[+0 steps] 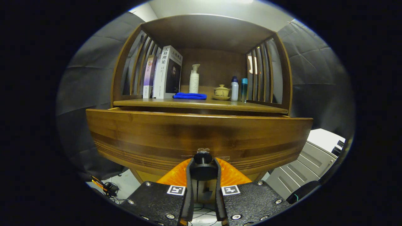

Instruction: Pull open the drawer, take out the items inside it, and place them on the countertop above the cabinet.

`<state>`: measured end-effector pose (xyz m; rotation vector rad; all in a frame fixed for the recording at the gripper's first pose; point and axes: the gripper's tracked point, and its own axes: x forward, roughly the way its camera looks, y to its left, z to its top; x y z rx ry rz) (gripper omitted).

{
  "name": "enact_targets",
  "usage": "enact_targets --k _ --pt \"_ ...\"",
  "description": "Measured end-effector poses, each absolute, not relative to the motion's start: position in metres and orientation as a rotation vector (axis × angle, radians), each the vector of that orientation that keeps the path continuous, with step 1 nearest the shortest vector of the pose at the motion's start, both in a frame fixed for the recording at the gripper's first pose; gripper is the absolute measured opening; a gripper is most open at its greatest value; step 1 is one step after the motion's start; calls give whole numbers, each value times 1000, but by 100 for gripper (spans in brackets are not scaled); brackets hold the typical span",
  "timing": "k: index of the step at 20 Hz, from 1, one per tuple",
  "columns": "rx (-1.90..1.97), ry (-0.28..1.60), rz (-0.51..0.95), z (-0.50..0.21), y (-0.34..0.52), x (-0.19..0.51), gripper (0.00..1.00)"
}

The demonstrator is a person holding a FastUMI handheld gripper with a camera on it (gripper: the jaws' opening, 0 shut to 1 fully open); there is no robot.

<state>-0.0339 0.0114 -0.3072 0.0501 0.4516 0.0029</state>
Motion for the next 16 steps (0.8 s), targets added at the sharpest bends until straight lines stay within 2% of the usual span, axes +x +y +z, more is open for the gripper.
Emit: enact_targets --k 16 --pt "84 549 26 -291 15 -121 28"
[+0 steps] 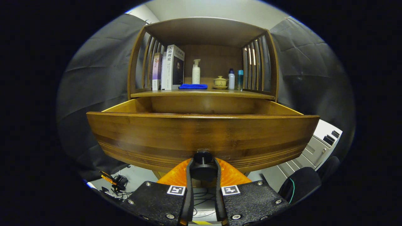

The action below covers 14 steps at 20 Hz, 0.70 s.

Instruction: Pull open the drawer, take out the items inside it, and place them on the countertop above the cabinet.

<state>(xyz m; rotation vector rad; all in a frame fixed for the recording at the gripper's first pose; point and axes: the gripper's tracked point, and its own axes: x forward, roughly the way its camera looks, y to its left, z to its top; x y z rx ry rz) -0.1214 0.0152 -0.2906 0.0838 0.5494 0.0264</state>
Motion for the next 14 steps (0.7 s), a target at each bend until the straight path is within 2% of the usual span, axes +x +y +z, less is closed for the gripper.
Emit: enact_targets --k 5,9,12,14 --pt "122 559 51 -292 17 -123 30" --pt "126 579 82 -294 20 -130 43" --pt "148 534 192 -273 40 -133 75" --pt "130 494 204 -255 34 -133 96"
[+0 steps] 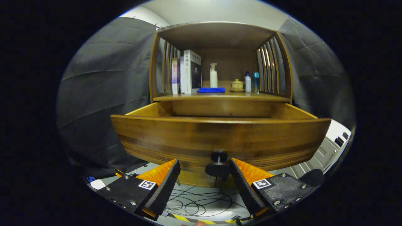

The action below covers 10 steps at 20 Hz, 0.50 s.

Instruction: Pull open the drawer, take out the items inside it, and place them on the countertop above the cabinet.

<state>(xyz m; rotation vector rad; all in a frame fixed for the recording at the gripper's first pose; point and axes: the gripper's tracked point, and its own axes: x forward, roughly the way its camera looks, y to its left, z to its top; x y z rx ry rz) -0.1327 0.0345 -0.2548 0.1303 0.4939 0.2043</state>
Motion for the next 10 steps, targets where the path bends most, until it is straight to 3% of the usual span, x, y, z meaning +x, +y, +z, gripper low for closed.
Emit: enact_targets --k 10 --pt "146 439 120 -166 4 -77 97"
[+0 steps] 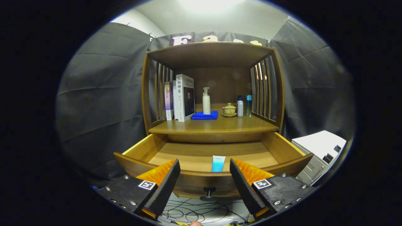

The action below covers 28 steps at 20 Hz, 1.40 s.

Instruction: Pull open the drawer, take out the items inside it, and place them on the countertop above the cabinet.

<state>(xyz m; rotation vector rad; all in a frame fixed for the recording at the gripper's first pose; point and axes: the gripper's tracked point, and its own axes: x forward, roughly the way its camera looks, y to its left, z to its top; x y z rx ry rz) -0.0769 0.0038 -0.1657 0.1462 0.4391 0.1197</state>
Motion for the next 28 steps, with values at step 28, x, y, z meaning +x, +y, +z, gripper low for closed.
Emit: enact_targets --k 28 --pt "107 1161 -42 -285 0 16 97"
